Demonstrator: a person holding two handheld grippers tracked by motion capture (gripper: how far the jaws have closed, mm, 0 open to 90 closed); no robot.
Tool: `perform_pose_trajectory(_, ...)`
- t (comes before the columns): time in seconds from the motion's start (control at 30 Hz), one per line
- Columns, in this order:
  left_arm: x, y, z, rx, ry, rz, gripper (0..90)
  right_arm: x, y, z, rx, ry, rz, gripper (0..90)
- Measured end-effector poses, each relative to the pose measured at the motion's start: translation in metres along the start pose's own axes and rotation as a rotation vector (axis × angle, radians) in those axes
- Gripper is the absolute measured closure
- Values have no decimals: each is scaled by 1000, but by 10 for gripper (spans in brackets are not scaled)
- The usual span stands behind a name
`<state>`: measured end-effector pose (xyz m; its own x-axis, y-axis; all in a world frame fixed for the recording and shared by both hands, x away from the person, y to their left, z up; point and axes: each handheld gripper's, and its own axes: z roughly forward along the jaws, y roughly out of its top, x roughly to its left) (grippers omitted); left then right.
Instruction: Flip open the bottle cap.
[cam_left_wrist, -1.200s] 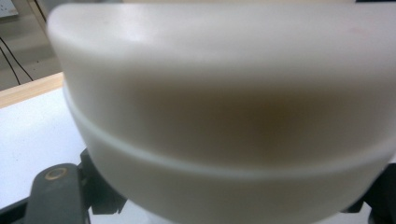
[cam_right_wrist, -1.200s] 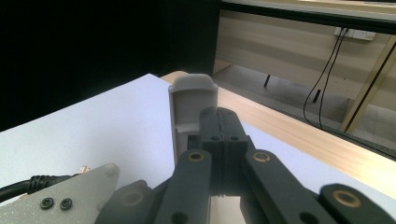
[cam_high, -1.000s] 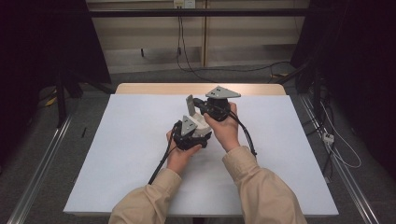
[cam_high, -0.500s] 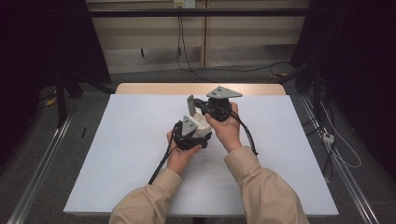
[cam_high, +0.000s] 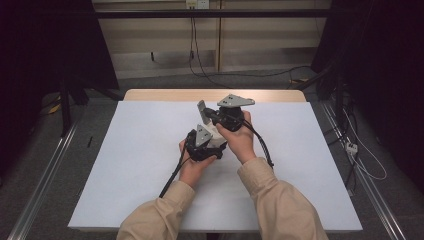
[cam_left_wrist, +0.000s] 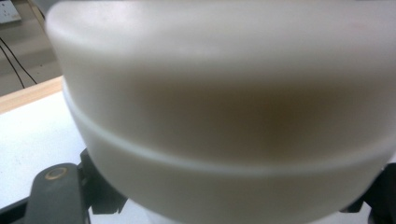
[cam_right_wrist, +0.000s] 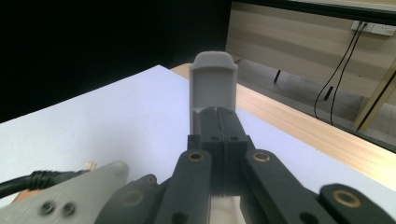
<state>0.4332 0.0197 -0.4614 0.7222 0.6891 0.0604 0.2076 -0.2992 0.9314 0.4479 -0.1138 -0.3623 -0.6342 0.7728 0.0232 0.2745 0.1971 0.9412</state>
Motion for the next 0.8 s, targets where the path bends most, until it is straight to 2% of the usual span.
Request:
perform_pose_trajectory(0.17, 2, 0, 0, 7, -5, 8, 188, -1, -3, 6, 19, 2, -9, 900)
perform_pose_trajectory(0.43, 4, 0, 0, 8, -10, -10, 188, -3, -4, 10, 11, 16, 13, 900)
perform_pose_trajectory(0.63, 3, 0, 0, 13, -9, -3, 187, -4, -2, 14, 21, 26, 10, 900)
perform_pose_trajectory(0.8, 4, 0, 0, 8, -9, -13, 187, -5, -3, 17, 21, 32, 15, 900)
